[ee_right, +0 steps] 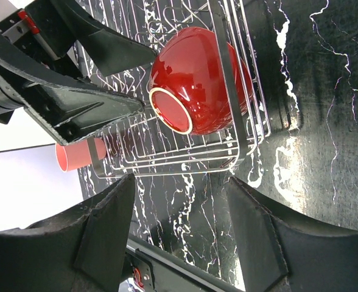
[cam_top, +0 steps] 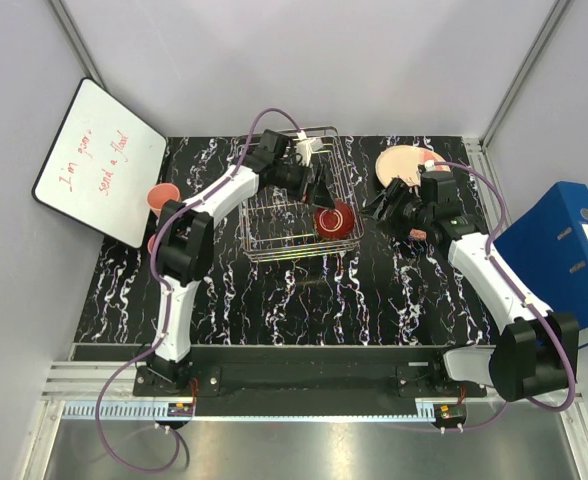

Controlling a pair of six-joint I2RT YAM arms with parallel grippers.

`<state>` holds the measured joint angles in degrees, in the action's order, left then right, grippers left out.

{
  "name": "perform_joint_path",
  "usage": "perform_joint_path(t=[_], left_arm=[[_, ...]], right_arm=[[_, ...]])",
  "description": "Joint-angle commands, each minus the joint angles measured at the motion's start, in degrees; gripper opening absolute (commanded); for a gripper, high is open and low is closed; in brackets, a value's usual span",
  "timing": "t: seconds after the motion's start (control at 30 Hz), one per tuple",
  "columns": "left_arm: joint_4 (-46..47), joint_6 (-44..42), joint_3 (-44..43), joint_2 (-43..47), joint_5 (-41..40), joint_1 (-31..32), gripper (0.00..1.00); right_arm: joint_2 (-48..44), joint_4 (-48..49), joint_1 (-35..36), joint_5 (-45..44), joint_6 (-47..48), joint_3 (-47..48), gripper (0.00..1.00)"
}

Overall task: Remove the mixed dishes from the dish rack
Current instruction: Pick up the bowl from the dish rack.

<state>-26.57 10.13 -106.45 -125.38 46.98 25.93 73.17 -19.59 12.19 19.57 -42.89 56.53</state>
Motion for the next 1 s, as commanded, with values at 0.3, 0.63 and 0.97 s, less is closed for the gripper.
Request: perform_joint_path(t=[0.3, 0.63, 0.97], left_arm=[[-1.73, -3.28, -0.42, -5.92, 1.62, 1.93, 0.99], [-1.82, -4.42, -0.07, -3.91, 8.74, 2.46, 0.78], [-0.15, -3.8, 2.65, -1.8, 15.94, 2.37, 0.37]], right_arm=[[-0.83, 1.67, 0.47, 0.2, 1.23, -1.16, 0.7], [-0.04, 1.84, 0.47, 0.38, 1.15, -0.9, 0.7], [-0.31, 2.19, 0.56, 0.82, 0.62, -1.69, 0.7]])
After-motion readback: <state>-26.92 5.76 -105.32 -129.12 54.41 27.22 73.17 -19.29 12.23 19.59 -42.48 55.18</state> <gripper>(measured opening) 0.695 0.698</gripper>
